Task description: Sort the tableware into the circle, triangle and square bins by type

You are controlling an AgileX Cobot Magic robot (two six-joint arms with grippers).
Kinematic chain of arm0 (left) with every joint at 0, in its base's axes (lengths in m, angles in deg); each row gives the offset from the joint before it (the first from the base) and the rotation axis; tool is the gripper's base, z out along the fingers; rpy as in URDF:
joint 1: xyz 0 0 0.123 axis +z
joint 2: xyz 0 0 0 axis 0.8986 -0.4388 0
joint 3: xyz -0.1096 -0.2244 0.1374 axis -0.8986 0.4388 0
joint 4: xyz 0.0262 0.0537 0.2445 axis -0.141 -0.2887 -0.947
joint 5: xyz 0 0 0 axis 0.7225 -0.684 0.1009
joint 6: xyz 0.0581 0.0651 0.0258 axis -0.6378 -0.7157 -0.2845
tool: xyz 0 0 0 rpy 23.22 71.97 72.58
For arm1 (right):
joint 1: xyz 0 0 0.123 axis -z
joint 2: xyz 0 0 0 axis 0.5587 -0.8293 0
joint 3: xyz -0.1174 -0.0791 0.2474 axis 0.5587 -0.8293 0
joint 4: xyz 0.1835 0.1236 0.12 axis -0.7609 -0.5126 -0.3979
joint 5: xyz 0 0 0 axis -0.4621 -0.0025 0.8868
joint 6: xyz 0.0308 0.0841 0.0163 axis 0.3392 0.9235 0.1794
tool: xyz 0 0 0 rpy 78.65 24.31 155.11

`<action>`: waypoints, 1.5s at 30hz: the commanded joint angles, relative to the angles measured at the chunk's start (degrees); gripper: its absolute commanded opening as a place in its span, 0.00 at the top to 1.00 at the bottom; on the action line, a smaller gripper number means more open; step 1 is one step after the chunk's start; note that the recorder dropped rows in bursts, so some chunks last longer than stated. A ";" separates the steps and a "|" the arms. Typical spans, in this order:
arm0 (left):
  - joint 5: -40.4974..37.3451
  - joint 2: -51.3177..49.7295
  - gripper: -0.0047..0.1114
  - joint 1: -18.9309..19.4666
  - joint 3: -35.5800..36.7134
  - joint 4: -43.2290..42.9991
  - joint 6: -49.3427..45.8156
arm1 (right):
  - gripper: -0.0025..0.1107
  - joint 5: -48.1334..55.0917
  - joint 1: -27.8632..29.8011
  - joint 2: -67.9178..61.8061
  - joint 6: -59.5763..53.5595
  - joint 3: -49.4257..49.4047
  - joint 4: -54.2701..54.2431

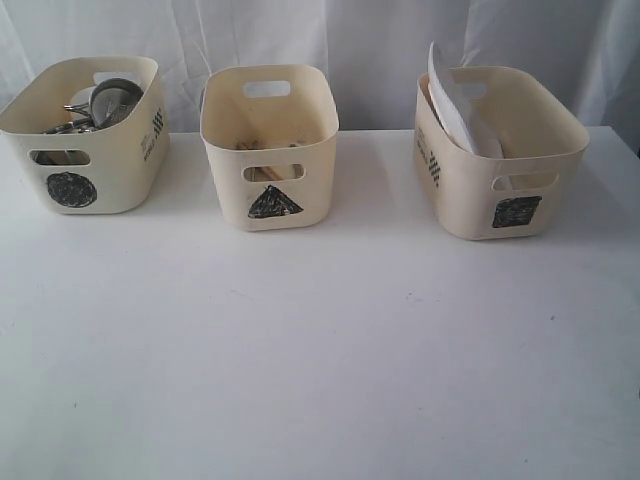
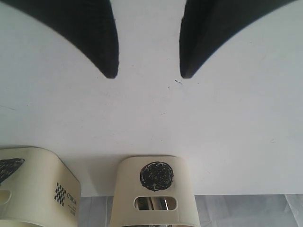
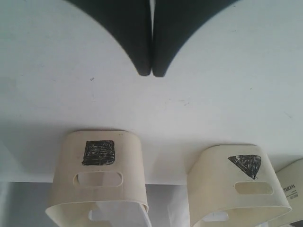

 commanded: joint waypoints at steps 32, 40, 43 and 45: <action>-2.38 -0.04 0.89 0.05 0.21 0.89 -3.06 | 0.98 1.34 0.45 0.35 1.07 -0.02 -3.70; -2.81 -0.04 0.95 0.05 0.21 0.75 -3.83 | 0.98 1.34 0.45 0.35 1.07 -0.02 -3.70; -3.41 -0.04 0.95 0.05 0.21 0.75 -3.83 | 0.98 1.34 0.45 0.35 1.07 -0.02 -3.70; -4.47 -0.04 0.95 0.05 0.21 0.75 -3.83 | 0.98 1.34 0.45 0.35 1.07 -0.02 -3.70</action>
